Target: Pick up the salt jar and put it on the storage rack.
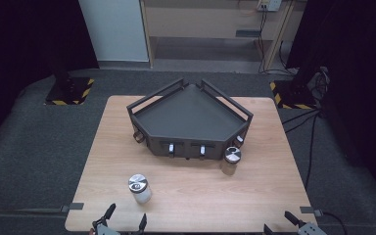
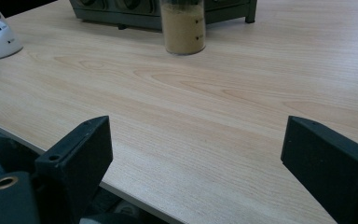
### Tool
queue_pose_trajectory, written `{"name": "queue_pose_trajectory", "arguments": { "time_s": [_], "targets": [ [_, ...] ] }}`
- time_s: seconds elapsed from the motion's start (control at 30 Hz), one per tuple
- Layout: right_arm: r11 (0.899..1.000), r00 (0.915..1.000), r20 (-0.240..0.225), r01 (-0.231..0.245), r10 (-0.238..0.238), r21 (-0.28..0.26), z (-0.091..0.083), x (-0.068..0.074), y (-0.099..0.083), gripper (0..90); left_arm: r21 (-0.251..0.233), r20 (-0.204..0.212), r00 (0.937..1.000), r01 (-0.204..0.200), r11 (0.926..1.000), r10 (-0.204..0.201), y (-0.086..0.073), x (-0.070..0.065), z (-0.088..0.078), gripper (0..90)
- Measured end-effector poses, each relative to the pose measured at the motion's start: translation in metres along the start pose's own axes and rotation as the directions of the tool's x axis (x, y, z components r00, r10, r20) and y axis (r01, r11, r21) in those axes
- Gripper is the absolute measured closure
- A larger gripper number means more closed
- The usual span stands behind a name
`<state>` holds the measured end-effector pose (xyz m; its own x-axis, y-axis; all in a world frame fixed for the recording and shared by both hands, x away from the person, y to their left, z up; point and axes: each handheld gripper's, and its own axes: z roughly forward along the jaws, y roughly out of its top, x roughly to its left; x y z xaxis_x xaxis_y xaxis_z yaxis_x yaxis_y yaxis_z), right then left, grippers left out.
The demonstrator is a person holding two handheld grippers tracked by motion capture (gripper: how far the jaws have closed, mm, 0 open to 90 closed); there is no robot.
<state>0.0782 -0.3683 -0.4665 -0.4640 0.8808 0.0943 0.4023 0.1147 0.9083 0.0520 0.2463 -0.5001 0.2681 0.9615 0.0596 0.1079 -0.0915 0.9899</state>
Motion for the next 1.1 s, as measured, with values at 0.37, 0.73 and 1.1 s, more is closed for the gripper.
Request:
{"name": "queue_pose_trajectory", "arguments": {
  "time_s": [0.37,0.73,1.1],
  "targets": [
    [1.0,0.9998,-0.019,0.008,-0.008,0.008,0.004,0.001,0.001,9.3,0.04,-0.016,0.9998,-0.011,0.9991,0.011,-0.005,-0.006,0.04,0.2],
    [1.0,0.9998,-0.017,0.005,-0.005,0.011,0.005,0.0,0.001,9.5,0.064,-0.037,0.9993,0.001,0.998,0.002,-0.007,-0.005,0.071,1.0],
    [1.0,0.9998,-0.019,-0.001,0.001,0.011,0.005,-0.001,0.001,9.9,0.077,-0.046,0.9989,0.001,0.9971,0.003,-0.009,-0.006,0.079,7.8]
  ]
}}
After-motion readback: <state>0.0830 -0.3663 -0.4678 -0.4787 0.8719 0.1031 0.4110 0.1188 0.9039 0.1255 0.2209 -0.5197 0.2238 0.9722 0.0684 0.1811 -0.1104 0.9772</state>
